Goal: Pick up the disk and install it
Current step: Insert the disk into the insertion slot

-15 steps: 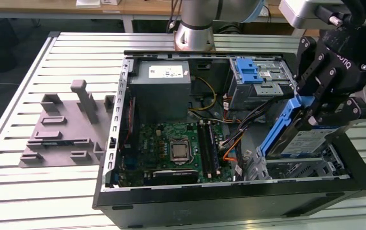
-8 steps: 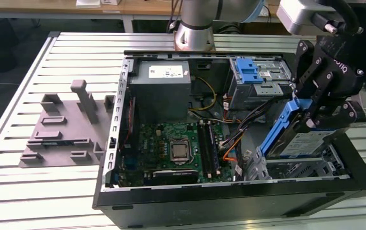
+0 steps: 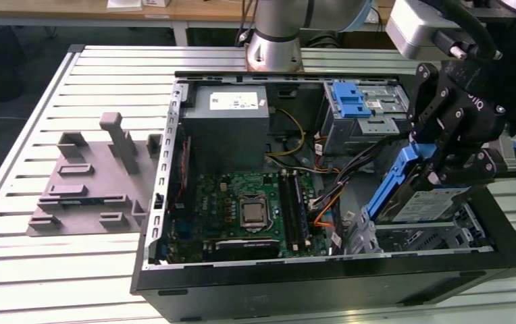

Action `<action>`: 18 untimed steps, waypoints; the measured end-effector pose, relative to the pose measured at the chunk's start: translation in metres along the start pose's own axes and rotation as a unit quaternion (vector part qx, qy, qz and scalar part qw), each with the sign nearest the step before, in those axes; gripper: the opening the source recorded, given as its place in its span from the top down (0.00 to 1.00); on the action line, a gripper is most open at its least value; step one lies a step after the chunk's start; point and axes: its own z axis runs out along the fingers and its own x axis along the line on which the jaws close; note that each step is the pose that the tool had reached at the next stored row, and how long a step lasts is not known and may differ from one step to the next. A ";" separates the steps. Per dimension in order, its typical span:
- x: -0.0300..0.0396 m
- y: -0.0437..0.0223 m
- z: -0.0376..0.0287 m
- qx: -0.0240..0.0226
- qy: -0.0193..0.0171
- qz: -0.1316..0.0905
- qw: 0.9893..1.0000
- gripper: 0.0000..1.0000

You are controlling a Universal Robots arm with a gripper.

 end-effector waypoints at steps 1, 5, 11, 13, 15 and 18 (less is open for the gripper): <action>0.0000 0.0000 0.0000 0.000 0.000 0.000 1.000 0.64; 0.0000 0.0000 0.0006 0.000 0.000 0.000 1.000 0.64; 0.0000 0.0000 0.0061 0.000 0.000 0.000 1.000 0.64; 0.0000 0.0000 0.0085 0.000 0.000 0.000 1.000 0.64; 0.0000 0.0000 0.0106 0.000 0.000 0.000 1.000 0.64; 0.0000 0.0000 0.0132 0.000 0.000 0.000 1.000 0.64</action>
